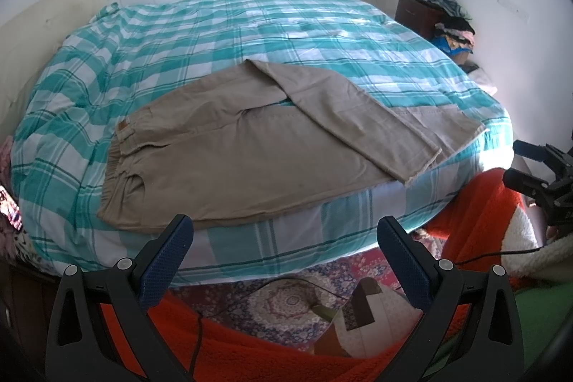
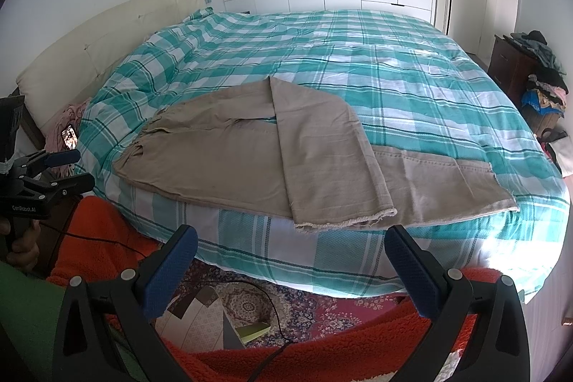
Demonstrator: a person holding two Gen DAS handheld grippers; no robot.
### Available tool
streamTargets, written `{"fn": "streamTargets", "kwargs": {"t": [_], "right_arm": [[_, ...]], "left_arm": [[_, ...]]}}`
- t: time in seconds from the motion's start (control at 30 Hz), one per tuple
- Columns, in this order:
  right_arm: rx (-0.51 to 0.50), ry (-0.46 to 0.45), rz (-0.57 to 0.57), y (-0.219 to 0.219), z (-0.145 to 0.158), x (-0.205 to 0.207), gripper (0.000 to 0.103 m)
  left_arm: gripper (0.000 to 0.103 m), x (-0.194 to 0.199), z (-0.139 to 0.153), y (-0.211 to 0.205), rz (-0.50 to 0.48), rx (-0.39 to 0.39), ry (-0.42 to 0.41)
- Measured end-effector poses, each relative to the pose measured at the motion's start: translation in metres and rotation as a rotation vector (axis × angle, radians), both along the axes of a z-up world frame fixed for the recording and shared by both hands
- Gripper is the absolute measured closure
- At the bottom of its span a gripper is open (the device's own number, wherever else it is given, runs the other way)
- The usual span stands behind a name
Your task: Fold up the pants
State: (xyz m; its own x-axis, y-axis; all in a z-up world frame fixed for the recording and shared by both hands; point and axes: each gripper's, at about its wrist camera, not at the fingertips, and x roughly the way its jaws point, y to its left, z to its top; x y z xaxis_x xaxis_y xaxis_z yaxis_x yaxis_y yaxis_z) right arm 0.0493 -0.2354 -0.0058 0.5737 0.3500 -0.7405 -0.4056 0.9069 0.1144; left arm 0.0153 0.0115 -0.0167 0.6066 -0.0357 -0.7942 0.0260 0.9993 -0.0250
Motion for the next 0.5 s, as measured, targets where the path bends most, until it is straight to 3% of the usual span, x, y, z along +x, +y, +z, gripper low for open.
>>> {"fn": "streamTargets", "kwargs": {"t": [0.5], "right_arm": [[-0.002, 0.003, 0.004, 0.0030, -0.0017, 0.0005, 0.000]], "left_arm": [[0.001, 0.0007, -0.0001, -0.0024, -0.004, 0.000, 0.002]]}}
